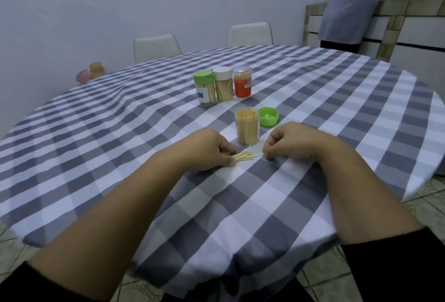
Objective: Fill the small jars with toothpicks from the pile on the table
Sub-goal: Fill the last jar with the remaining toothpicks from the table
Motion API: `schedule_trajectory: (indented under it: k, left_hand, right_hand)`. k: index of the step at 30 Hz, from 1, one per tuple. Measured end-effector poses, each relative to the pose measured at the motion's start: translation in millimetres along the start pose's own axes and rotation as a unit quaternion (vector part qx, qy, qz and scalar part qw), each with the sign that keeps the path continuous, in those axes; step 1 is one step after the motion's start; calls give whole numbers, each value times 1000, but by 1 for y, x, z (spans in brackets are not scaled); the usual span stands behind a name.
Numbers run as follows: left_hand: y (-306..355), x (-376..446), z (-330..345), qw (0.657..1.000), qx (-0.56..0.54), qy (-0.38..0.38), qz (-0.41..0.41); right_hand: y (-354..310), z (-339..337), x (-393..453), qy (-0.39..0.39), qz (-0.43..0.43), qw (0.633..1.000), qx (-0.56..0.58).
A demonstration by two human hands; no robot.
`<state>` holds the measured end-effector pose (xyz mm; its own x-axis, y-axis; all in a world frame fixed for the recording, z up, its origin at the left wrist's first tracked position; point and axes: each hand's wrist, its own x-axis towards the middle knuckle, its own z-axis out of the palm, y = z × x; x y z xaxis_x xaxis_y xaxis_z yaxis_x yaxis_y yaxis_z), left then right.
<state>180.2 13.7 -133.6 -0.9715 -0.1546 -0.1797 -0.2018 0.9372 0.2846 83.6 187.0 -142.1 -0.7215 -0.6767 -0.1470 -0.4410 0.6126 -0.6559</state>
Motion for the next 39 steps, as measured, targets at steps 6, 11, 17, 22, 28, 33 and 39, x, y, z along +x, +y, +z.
schedule_trajectory:
  k: [6, 11, 17, 22, 28, 33, 39]
  left_hand:
    - [11, 2, 1, 999, 47, 4, -1]
    - [21, 9, 4, 994, 101, 10, -35]
    - [40, 5, 8, 984, 174, 12, -46]
    - [48, -1, 10, 982, 179, 14, -52]
    - [38, -6, 13, 971, 238, 17, -30]
    - [33, -6, 21, 967, 251, 44, -5]
    - [24, -5, 24, 980, 176, 85, -24]
  right_hand:
    - [-10, 12, 6, -22, -17, 999, 17]
    - [-7, 13, 10, 50, -23, 998, 43]
    - [-7, 16, 18, 197, -17, 969, 151]
    - [-10, 29, 25, 152, -72, 968, 188]
    - [-10, 36, 32, 122, -83, 971, 190]
    - [-8, 36, 33, 134, -88, 969, 187]
    - [-6, 37, 36, 138, -86, 969, 188]
